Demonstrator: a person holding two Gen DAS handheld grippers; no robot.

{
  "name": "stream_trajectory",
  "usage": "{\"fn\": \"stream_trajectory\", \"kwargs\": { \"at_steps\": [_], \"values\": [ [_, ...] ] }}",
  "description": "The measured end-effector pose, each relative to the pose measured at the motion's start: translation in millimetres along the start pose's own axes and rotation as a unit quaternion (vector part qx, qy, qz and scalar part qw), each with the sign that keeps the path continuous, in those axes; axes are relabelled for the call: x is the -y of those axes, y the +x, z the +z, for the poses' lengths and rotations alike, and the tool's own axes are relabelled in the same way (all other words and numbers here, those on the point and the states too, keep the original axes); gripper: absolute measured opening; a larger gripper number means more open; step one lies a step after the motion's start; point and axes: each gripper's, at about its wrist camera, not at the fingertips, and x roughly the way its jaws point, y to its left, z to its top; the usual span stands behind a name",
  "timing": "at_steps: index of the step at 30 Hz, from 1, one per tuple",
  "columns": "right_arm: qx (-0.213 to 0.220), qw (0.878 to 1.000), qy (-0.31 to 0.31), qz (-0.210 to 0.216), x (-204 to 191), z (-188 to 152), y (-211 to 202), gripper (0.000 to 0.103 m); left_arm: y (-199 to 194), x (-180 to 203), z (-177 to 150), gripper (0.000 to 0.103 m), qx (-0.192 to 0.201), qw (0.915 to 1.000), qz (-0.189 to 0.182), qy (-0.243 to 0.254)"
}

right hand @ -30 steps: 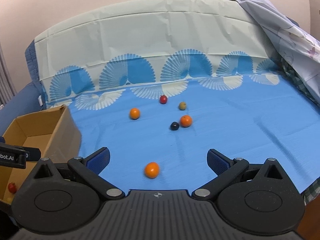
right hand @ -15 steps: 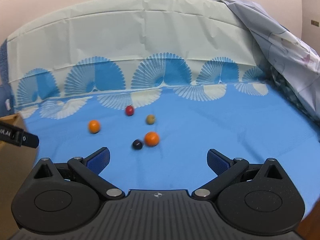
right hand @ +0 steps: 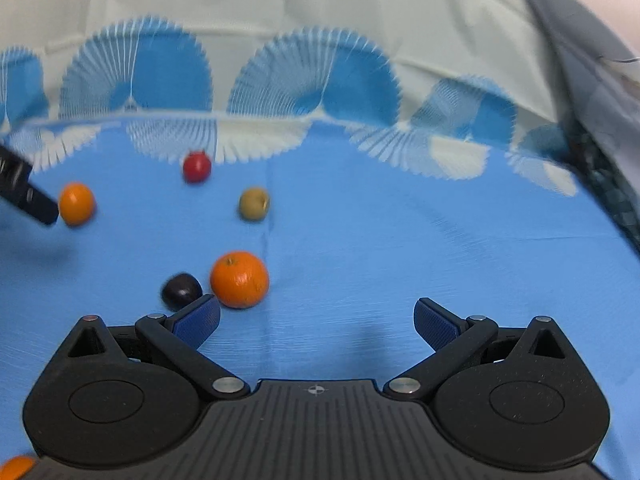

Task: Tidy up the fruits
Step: 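Grasp a small orange with the left tool while the right tool grasps another orange, then carry the orange in the left tool while the right tool carries its orange into the box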

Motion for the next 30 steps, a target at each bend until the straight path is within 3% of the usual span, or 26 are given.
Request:
{"fn": "stream_trajectory", "kwargs": {
  "at_steps": [3, 7, 8, 9, 10, 11, 13, 19, 22, 24, 30],
  "values": [
    [-0.012, 1.000, 0.001, 0.025, -4.3, -0.2, 22.9, 0.102, 22.5, -0.9, 11.3, 0.103, -0.011, 0.9999, 0.006, 0.003],
    [0.008, 1.000, 0.003, 0.027, -6.5, 4.4, 33.7, 0.102, 40.7, -0.8, 20.5, 0.102, -0.026, 0.9996, 0.009, -0.001],
    [0.008, 1.000, 0.000, 0.027, -7.4, 5.1, 33.7, 0.101, 39.8, -1.1, 20.5, 0.093, -0.023, 0.9997, 0.009, -0.005],
    [0.010, 0.999, -0.002, 0.034, -7.6, 5.5, 32.7, 0.099, 37.6, -0.9, 20.6, 0.070, -0.021, 0.9997, 0.006, -0.011],
    [0.017, 0.999, -0.005, 0.045, -6.7, 4.6, 30.3, 0.086, 35.5, -1.0, 20.3, 0.056, -0.025, 0.9995, -0.007, -0.016],
    [0.027, 0.998, -0.014, 0.054, -8.8, 3.0, 27.1, 0.066, 34.6, -1.5, 20.2, 0.040, -0.033, 0.9990, -0.022, -0.022],
    [0.033, 0.997, -0.032, 0.061, -13.3, 1.8, 23.4, 0.040, 30.1, -2.9, 17.2, 0.039, -0.031, 0.9985, -0.029, -0.036],
    [0.011, 0.998, 0.019, 0.054, -0.8, 11.8, 9.6, 0.039, -6.0, -2.4, 6.1, 0.039, -0.004, 0.9985, -0.046, -0.029],
    [0.029, 0.997, 0.051, 0.043, 14.7, 18.9, -18.6, 0.039, -40.5, -4.6, -3.0, 0.038, 0.016, 0.9981, -0.052, -0.030],
    [0.049, 0.995, 0.070, 0.045, 21.6, 19.6, -46.4, 0.039, -66.3, -5.1, -11.8, 0.031, 0.028, 0.9979, -0.049, -0.031],
    [0.089, 0.990, 0.093, 0.054, 18.0, 8.4, -127.3, 0.039, -140.8, -10.0, -45.3, 0.024, 0.072, 0.9950, -0.063, -0.026]
  ]
}}
